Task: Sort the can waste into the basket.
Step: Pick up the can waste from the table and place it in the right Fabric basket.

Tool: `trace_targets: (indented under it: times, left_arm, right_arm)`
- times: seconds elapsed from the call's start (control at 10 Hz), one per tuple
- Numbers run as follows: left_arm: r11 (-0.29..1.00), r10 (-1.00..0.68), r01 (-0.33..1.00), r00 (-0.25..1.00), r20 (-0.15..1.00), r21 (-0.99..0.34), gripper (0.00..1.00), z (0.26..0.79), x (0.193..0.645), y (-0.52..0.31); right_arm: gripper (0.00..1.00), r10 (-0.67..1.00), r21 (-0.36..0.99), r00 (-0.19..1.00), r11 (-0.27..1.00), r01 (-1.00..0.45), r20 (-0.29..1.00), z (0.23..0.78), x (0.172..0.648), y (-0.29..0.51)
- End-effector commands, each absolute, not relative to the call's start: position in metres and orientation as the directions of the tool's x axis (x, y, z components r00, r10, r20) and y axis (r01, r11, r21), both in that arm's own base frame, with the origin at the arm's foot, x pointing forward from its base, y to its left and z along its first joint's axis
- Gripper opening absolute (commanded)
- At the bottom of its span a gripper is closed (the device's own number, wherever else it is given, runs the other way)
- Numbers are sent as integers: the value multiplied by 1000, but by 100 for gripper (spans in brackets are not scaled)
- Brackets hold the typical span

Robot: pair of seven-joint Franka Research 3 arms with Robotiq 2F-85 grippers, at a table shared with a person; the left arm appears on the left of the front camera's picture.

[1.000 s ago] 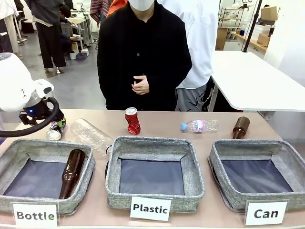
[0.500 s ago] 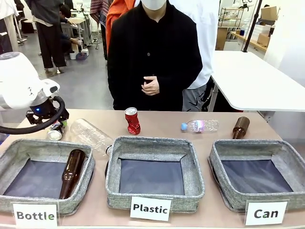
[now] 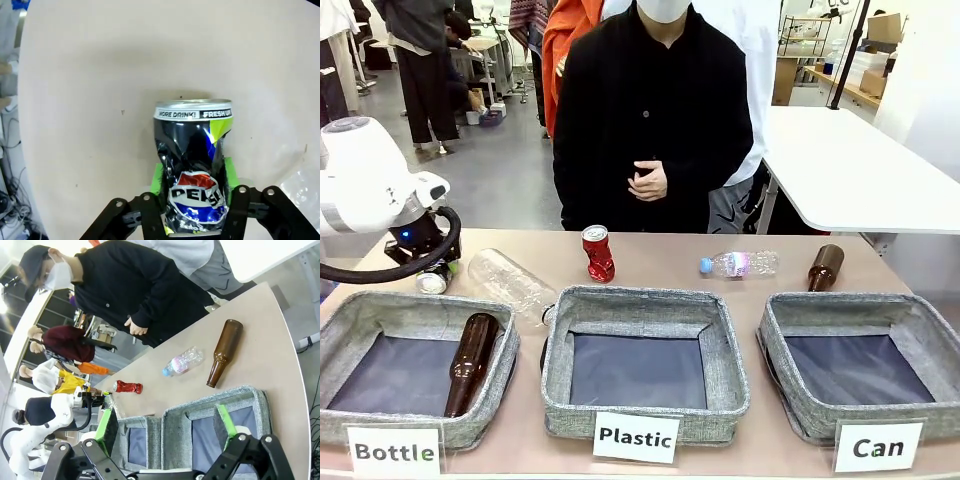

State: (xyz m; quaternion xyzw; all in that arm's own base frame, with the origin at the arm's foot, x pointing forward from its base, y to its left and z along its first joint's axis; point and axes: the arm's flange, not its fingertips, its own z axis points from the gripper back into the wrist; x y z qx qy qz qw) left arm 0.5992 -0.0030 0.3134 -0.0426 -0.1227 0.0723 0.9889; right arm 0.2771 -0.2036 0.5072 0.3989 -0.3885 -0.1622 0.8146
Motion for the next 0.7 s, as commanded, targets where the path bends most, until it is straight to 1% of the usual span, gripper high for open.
trace_targets:
  times: [0.0, 0.1, 0.2, 0.4, 0.5, 0.6]
  left_arm:
    - [982, 179, -160, 958, 222, -104, 14, 313, 604, -8]
    - [981, 181, -161, 957, 225, -105, 5, 313, 606, -8]
    - [980, 187, -166, 956, 227, -112, 0, 315, 606, -6]
    - [976, 203, -179, 950, 236, -123, 0, 319, 602, 0]
    - [978, 184, -153, 954, 237, -142, 0, 333, 596, 6]
    - [982, 122, -79, 960, 254, -173, 0, 370, 572, 19]
  right_arm:
    - [100, -566, 772, 635, 631, -77, 526, 509, 280, -206]
    - [100, -566, 772, 635, 631, -77, 526, 509, 280, -206]
    - [100, -566, 772, 635, 631, -77, 526, 509, 280, -206]
    - [100, -566, 772, 635, 631, -77, 526, 509, 280, -206]
    - [100, -566, 772, 635, 631, -77, 526, 509, 280, -206]
    - [100, -566, 772, 635, 631, -77, 526, 509, 280, -206]
